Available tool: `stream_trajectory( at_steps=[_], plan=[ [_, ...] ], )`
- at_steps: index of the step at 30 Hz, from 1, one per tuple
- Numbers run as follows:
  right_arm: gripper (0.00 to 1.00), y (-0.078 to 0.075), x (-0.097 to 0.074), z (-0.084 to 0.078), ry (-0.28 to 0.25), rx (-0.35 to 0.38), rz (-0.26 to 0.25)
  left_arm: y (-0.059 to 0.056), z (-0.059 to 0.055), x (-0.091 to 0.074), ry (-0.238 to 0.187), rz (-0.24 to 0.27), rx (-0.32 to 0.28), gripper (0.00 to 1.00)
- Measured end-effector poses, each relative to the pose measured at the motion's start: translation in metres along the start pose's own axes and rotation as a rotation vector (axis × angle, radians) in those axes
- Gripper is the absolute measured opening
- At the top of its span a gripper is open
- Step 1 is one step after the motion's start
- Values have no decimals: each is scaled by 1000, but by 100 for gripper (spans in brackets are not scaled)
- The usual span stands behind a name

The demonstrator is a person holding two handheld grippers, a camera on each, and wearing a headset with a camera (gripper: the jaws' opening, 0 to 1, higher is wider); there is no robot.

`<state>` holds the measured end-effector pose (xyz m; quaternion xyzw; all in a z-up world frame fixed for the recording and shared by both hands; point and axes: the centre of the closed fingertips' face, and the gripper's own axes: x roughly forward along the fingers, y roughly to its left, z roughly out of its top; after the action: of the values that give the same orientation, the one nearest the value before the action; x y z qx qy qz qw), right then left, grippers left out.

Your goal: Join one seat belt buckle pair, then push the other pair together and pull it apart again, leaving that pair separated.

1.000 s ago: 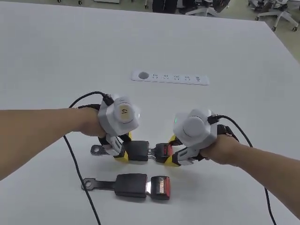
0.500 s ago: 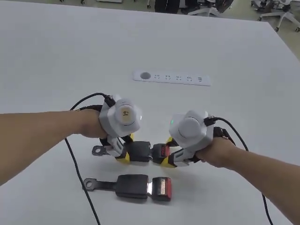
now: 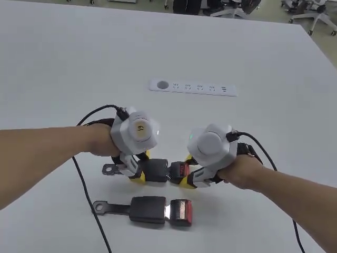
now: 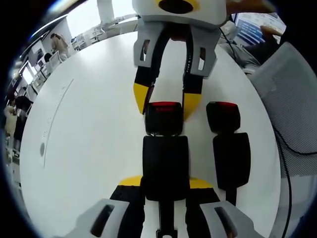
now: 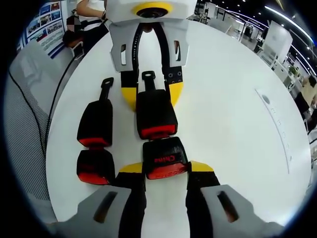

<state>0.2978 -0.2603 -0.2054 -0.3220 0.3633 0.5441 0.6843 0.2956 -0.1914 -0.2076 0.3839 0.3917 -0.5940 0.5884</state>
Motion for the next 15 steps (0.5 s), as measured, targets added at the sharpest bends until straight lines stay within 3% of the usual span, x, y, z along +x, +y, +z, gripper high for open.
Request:
stream_trajectory(
  at_steps=[2, 5, 15],
  plan=[
    [28, 0, 0, 0, 0, -2, 1, 5, -5, 4, 0, 1, -2, 31],
    [28, 0, 0, 0, 0, 0, 1, 0, 1, 0, -3, 2, -5, 31],
    [28, -1, -1, -2, -3, -10, 5, 6, -5, 4, -5, 4, -14, 31]
  ],
)
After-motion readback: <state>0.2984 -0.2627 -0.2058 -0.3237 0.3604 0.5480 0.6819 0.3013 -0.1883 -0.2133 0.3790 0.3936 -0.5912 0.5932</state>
